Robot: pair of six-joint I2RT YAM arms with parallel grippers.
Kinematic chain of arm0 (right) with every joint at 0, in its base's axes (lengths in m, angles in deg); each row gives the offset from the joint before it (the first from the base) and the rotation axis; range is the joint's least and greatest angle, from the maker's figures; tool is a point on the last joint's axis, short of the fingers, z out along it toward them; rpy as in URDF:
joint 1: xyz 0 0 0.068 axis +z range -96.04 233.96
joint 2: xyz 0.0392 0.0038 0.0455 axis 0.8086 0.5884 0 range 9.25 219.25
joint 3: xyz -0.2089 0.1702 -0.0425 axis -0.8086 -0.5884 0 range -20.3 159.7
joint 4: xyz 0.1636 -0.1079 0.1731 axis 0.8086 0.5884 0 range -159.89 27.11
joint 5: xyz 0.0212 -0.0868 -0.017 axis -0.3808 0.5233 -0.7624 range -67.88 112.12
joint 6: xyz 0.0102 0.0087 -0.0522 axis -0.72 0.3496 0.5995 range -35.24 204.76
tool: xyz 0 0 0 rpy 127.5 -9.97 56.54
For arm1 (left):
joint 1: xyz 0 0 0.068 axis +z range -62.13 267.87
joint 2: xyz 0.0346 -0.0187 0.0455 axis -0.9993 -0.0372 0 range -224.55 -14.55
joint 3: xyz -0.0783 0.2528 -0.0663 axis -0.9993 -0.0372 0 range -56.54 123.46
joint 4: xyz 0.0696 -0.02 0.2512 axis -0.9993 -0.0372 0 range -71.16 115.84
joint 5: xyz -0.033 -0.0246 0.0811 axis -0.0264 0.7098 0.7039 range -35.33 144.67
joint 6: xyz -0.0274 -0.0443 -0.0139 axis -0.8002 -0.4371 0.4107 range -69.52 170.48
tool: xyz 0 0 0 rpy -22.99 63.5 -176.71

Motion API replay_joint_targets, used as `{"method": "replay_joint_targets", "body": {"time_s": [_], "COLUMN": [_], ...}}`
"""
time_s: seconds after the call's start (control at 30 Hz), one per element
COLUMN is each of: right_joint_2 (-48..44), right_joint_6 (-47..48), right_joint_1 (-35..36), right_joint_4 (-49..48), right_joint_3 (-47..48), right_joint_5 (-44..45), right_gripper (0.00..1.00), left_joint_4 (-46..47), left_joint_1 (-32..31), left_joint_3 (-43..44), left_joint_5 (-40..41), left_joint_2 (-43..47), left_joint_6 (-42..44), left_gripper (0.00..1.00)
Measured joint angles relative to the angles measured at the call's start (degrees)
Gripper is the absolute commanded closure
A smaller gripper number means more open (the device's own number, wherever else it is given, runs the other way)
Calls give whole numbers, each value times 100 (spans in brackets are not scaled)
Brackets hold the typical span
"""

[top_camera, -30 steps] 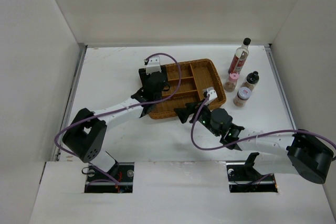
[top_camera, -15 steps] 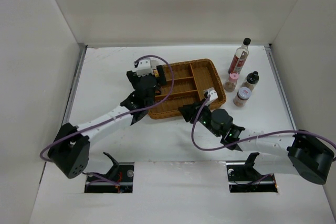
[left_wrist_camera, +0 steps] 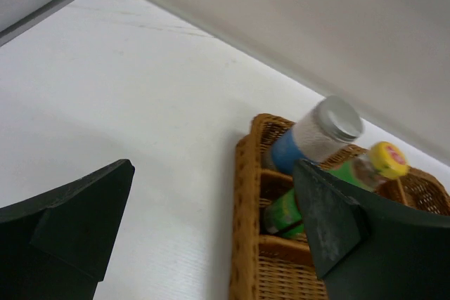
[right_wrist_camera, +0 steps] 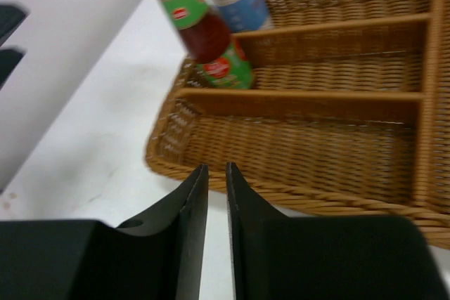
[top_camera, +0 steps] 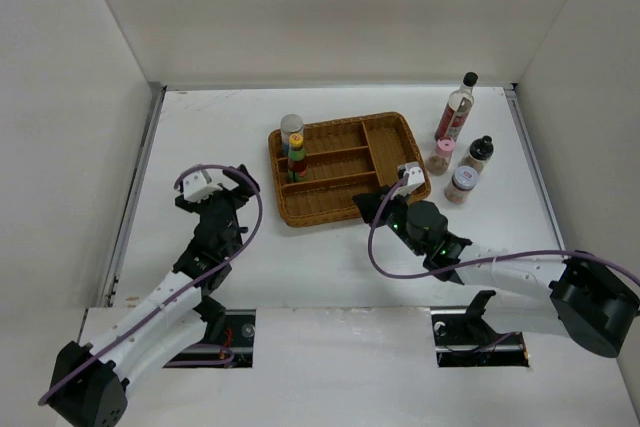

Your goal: Organize the condiment bottles

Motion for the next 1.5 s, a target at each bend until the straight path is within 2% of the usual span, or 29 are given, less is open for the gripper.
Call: {"method": "replay_joint_targets", "body": {"time_s": [0.13,0.23,0.33,0.47,0.6,0.7,0.87,1.13,1.37,1.5], "right_joint_2": [-162,-389,-664,-894,-640,-28,826,1331,1596,1211], "right_joint_6": [-15,-59,-85,-55,0,44,61,52,39,35], "right_joint_1": [-343,-807,-1394,-2328,-3333,-3786,-3967,-4083,-4256,-4221], "right_joint_4": [704,1405,1989,2745,3434,3812,4199,4325,4170,4227], "right_joint_3": [144,442,688,957,1307,1670,1987,2127,2057,1825], "right_joint_5": [378,813,1314,1858,2061,2065,1897,1766,1722,1676], "right_gripper": [54,36,22,9,0,0,0,7,45,48], "left_joint_4": [-87,-144,-151,28,267,433,573,616,616,660], "left_joint_1": [402,645,870,1158,1237,1217,1167,1147,1147,1147], "left_joint_3": [-695,-990,-1209,-1517,-1685,-1703,-1722,-1727,-1729,-1733], "left_joint_5": [-61,-337,-758,-1270,-1563,-1703,-1832,-1958,-1989,-1996], "left_joint_2": [411,315,55,-72,-66,-61,-61,-72,-162,-214], "left_joint_6": [-645,-1128,-1539,-1882,-2055,-2116,-2177,-2258,-2299,-2306], "left_gripper": [0,0,0,0,0,0,0,0,0,0]}}
